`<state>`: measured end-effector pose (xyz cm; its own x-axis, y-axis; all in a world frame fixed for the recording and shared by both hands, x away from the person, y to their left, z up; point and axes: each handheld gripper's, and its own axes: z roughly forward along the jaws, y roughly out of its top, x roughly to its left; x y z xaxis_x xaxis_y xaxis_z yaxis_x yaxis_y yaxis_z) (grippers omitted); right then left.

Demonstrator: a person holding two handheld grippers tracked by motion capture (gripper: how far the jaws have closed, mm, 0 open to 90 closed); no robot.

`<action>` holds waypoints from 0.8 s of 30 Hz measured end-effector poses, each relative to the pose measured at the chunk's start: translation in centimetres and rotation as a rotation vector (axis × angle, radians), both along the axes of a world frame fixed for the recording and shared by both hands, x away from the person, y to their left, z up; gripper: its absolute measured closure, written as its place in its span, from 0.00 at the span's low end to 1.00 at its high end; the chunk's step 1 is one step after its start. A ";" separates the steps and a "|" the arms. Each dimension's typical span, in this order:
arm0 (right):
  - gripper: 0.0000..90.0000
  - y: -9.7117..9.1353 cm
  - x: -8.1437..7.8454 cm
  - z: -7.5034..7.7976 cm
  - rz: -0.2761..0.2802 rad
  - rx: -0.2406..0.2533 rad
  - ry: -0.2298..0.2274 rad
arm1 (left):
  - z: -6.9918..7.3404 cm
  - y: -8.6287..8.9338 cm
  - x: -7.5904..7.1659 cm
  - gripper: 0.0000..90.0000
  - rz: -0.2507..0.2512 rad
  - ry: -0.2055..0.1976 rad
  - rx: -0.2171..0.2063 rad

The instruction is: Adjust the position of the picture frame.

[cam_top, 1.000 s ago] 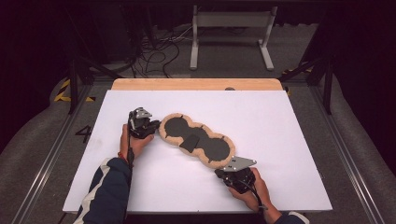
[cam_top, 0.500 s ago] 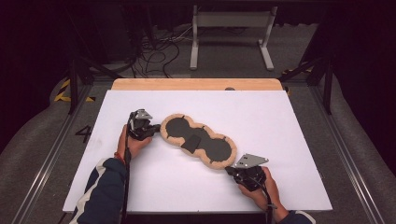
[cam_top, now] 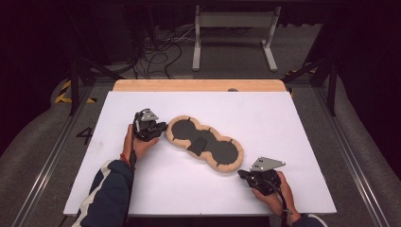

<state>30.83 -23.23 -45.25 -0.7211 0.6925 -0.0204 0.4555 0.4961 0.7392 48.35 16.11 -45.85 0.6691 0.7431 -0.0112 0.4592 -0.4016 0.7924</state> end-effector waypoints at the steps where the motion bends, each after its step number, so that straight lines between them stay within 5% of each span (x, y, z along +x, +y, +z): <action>1: 1.00 0.3 -0.1 0.0 0.017 0.003 -0.005 | -0.1 0.0 0.1 0.89 0.015 -0.008 0.005; 4: 1.00 0.9 0.0 0.0 0.038 0.010 -0.003 | -0.5 -0.2 0.4 0.81 0.069 -0.028 0.020; 7: 1.00 1.4 0.1 -0.1 0.047 0.006 -0.005 | -0.5 -0.4 0.4 0.81 0.072 -0.027 0.031; 15: 1.00 2.1 0.9 -0.6 0.036 -0.014 0.006 | -0.6 -0.3 0.4 0.96 -0.003 0.041 0.023; 24: 1.00 1.1 1.2 -0.4 -0.006 -0.026 0.009 | -0.6 0.2 0.4 0.96 -0.065 0.075 0.005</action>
